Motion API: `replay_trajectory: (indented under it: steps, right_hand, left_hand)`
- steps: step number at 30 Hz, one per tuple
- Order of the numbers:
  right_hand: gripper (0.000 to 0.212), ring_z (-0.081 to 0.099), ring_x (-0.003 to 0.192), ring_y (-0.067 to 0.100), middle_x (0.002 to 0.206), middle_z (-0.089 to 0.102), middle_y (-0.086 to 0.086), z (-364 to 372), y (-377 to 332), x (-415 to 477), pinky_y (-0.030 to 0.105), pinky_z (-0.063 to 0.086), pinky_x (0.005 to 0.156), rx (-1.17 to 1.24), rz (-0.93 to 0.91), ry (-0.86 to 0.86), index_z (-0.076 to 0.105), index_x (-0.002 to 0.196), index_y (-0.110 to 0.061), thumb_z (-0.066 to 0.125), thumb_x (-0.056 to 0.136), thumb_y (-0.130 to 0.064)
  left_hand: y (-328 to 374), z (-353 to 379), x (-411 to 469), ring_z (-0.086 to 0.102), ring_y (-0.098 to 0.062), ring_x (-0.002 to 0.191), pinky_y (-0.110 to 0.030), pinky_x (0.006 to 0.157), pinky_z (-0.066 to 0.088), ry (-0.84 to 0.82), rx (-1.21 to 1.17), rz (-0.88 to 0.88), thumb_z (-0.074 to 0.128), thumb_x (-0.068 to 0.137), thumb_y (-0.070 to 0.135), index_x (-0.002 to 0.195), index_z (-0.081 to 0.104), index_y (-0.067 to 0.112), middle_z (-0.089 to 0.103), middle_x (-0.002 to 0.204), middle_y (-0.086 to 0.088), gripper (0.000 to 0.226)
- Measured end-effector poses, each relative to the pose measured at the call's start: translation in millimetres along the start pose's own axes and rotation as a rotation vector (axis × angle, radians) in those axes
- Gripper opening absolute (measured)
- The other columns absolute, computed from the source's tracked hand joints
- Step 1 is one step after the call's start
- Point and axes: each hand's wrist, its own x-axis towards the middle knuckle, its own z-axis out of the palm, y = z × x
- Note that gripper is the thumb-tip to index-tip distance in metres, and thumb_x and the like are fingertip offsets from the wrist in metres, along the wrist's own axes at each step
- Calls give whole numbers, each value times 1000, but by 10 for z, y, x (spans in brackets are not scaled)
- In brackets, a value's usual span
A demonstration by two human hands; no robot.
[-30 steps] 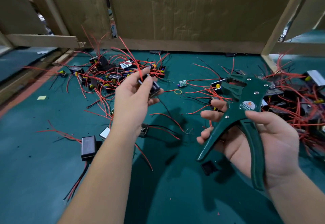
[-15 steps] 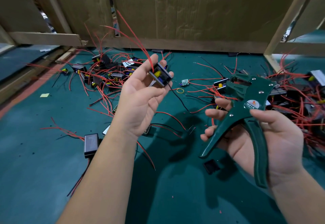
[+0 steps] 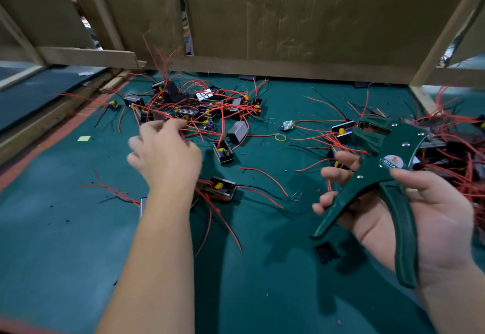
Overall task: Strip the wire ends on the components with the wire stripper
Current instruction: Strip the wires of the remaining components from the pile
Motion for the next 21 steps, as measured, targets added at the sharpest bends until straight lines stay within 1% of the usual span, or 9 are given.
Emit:
replay_trajectory:
  steps: [2,4,7,9,11,15,18,20,21]
  right_hand:
    - [62,63,71,39,95,66,26,-4,1,1,46,56,67,-14,9,8,66,109,1,66,55,-30]
    - [62,63,70,39,94,66,25,3,4,2,46,56,66,-17,15,10,65,110,1,64,56,-30]
    - [61,63,71,39,93,66,24,15,10,2,44,56,64,-16,20,5,65,109,1,65,55,-30]
    - [61,63,71,39,93,66,25,16,14,2,44,56,64,-14,24,5,66,107,1,66,55,-30]
    - [62,63,71,40,92,66,25,15,17,5,45,56,65,-15,27,0,66,108,1,67,54,-30]
    - [61,64,70,40,92,66,26,10,15,2,45,56,63,-13,32,10,67,106,2,68,54,-30]
    - [65,64,70,39,92,66,26,26,13,6,44,56,62,-15,31,11,68,106,3,73,50,-30]
    - [67,63,69,40,90,66,26,34,16,7,45,56,62,-27,36,16,68,106,2,75,47,-30]
    - [67,63,69,40,90,66,25,32,20,6,46,56,62,-27,37,15,68,106,2,74,48,-30]
  left_hand:
    - [-106,-3,83,35,-36,124,-44,99,27,-13,17,-105,59,85,21,128,51,33,44,137,-7,46]
    - [-176,14,158,34,-35,126,-44,100,26,-106,42,-182,57,86,27,136,39,30,49,134,-11,53]
    - [-195,74,204,34,-31,125,-42,95,24,-260,45,-188,49,90,32,139,31,40,58,123,-10,53]
    - [-179,128,212,32,-29,122,-41,86,20,-320,61,-136,41,92,28,133,38,45,60,118,-5,44]
    - [-162,168,239,29,-27,123,-41,85,19,-349,93,-113,36,93,26,128,47,43,60,117,-2,40]
    - [-152,184,272,30,-26,123,-39,82,17,-259,41,-101,45,90,24,126,56,36,52,95,2,40]
    - [-114,110,247,39,-20,121,-33,89,23,-83,-251,-24,54,82,27,122,60,38,62,110,6,42]
    - [-30,14,183,52,-3,111,-20,97,34,-46,-641,53,60,77,28,116,65,37,64,111,12,41]
    - [25,-35,132,56,4,101,-14,93,39,-64,-809,108,62,76,26,113,68,34,66,107,14,39]
